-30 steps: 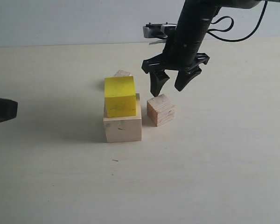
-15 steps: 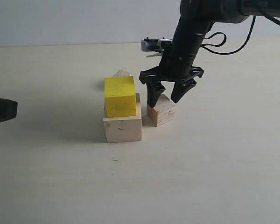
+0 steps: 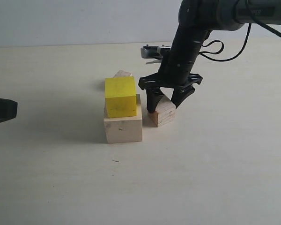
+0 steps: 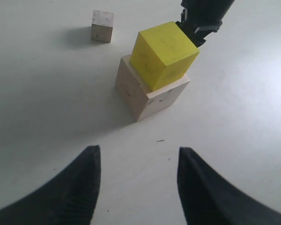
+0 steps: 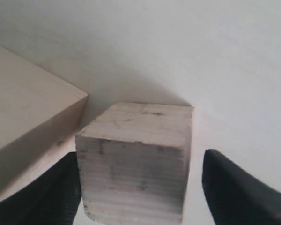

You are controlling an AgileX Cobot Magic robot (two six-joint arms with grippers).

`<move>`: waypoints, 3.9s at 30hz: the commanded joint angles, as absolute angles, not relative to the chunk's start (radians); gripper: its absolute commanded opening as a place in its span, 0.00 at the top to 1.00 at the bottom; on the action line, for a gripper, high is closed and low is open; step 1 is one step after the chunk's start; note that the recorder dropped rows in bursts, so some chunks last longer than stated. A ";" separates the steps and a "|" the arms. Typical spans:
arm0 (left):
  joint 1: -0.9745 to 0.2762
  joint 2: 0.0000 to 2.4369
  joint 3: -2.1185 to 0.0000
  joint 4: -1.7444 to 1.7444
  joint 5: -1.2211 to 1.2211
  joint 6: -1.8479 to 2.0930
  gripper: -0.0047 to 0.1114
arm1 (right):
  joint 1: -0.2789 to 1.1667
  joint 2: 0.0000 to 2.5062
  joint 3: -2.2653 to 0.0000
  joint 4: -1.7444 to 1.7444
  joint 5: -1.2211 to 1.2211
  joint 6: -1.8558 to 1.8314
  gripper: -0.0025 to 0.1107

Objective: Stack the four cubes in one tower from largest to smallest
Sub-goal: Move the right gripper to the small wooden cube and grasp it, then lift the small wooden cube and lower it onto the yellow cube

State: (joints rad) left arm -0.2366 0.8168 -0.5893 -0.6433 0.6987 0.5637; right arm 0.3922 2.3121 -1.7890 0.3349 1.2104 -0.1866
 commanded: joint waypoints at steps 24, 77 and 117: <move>-0.235 0.815 -0.586 -0.650 0.683 0.566 0.53 | 0.384 1.983 -1.784 0.078 1.221 0.157 0.98; -0.235 0.815 -0.586 -0.709 0.696 0.569 0.53 | 0.634 1.935 -1.783 0.262 1.221 0.444 0.98; -0.235 0.815 -0.586 -0.711 0.692 0.572 0.53 | 0.639 2.015 -1.837 0.283 1.221 0.426 0.98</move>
State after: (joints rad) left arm -0.2366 0.8168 -0.5893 -0.7018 0.7021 0.5677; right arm 0.6388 2.0105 -1.8291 0.2880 1.2269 0.4370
